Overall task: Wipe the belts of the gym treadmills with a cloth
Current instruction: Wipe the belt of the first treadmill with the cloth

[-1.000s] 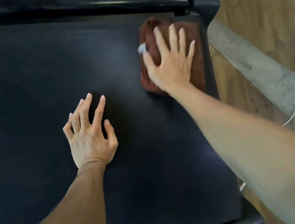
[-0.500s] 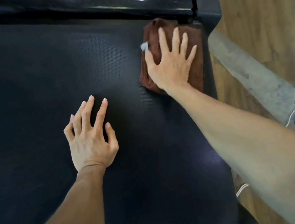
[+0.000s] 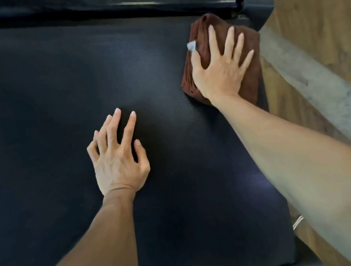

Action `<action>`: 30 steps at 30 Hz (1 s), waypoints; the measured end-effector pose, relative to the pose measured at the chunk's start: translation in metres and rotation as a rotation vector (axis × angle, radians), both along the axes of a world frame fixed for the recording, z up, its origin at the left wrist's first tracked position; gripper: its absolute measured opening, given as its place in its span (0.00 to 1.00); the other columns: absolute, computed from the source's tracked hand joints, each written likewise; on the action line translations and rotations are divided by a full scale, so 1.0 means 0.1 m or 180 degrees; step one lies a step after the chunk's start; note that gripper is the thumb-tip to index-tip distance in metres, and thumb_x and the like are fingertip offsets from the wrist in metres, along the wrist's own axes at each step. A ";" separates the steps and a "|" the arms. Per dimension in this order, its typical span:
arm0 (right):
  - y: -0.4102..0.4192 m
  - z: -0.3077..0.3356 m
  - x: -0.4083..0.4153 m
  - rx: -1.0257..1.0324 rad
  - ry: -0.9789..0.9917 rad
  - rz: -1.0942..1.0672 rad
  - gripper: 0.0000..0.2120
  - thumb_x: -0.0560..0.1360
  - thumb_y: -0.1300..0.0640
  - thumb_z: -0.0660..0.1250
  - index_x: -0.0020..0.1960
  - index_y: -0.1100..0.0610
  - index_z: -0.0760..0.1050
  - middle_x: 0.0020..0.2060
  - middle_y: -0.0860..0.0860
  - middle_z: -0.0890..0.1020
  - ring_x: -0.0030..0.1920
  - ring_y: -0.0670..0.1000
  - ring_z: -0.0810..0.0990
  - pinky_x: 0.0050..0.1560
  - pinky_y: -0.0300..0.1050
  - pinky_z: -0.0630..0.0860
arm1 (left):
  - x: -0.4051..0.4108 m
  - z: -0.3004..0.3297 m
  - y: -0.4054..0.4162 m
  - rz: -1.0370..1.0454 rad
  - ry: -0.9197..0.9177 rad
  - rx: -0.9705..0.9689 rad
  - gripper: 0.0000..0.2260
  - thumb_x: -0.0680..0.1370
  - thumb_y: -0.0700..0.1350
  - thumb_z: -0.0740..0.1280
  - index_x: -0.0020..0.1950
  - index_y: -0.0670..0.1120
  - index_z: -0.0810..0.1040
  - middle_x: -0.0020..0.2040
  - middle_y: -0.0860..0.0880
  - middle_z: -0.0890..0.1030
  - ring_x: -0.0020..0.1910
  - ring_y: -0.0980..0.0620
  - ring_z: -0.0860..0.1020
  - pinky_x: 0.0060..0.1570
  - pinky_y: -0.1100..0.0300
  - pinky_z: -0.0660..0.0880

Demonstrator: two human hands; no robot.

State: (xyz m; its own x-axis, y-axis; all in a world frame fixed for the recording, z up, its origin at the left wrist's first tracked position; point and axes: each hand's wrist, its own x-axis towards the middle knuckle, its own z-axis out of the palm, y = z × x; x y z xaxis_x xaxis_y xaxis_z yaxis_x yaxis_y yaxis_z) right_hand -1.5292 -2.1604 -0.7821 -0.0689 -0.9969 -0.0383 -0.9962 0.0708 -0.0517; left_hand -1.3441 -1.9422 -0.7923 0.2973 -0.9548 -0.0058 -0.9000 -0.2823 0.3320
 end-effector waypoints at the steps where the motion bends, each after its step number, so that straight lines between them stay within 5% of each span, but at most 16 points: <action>1: 0.14 0.00 0.00 -0.0061 0.0003 0.0207 0.35 0.80 0.31 0.49 0.84 0.43 0.54 0.84 0.56 0.53 0.84 0.61 0.48 0.80 0.69 0.45 | 0.00 0.00 0.00 -0.0005 0.0003 0.0009 0.26 0.81 0.49 0.58 0.80 0.53 0.66 0.82 0.51 0.61 0.80 0.48 0.59 0.74 0.45 0.59; 5: 1.28 0.07 -0.15 0.0048 -0.0013 0.1041 0.34 0.80 0.34 0.56 0.84 0.42 0.56 0.84 0.55 0.53 0.84 0.59 0.48 0.80 0.67 0.48 | -0.02 0.01 0.00 0.0005 0.0015 0.0036 0.26 0.80 0.49 0.58 0.80 0.54 0.65 0.82 0.51 0.60 0.81 0.48 0.58 0.73 0.44 0.60; 8: 1.82 0.08 -0.25 0.0220 0.0032 0.1050 0.33 0.81 0.34 0.56 0.84 0.42 0.56 0.84 0.53 0.52 0.84 0.58 0.47 0.80 0.67 0.48 | -0.01 0.01 -0.01 0.0004 0.0012 0.0003 0.26 0.80 0.49 0.58 0.80 0.53 0.66 0.81 0.50 0.60 0.80 0.48 0.59 0.73 0.43 0.59; 18: 0.68 -0.05 0.33 -0.0125 -0.0057 0.0823 0.34 0.80 0.31 0.49 0.84 0.41 0.56 0.84 0.54 0.55 0.84 0.60 0.50 0.80 0.67 0.46 | 0.00 0.00 -0.03 -0.0003 -0.0062 -0.0011 0.26 0.81 0.49 0.60 0.80 0.54 0.64 0.82 0.50 0.60 0.80 0.48 0.58 0.74 0.45 0.59; 30: 1.71 -0.07 0.20 -0.0140 -0.0160 0.1038 0.32 0.82 0.34 0.51 0.83 0.42 0.57 0.84 0.53 0.55 0.84 0.58 0.49 0.81 0.66 0.44 | 0.01 -0.03 0.02 -0.0116 0.0024 -0.0338 0.28 0.81 0.48 0.57 0.82 0.46 0.62 0.82 0.48 0.62 0.81 0.50 0.58 0.80 0.47 0.53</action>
State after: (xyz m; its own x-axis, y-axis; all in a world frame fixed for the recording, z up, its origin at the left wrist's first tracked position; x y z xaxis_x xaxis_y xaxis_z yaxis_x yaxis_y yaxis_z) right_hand -1.5094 -1.9897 -0.7892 0.2551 -0.9669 0.0100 -0.9621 -0.2549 -0.0971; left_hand -1.3434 -1.9399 -0.7955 0.2628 -0.9603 0.0938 -0.9064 -0.2123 0.3652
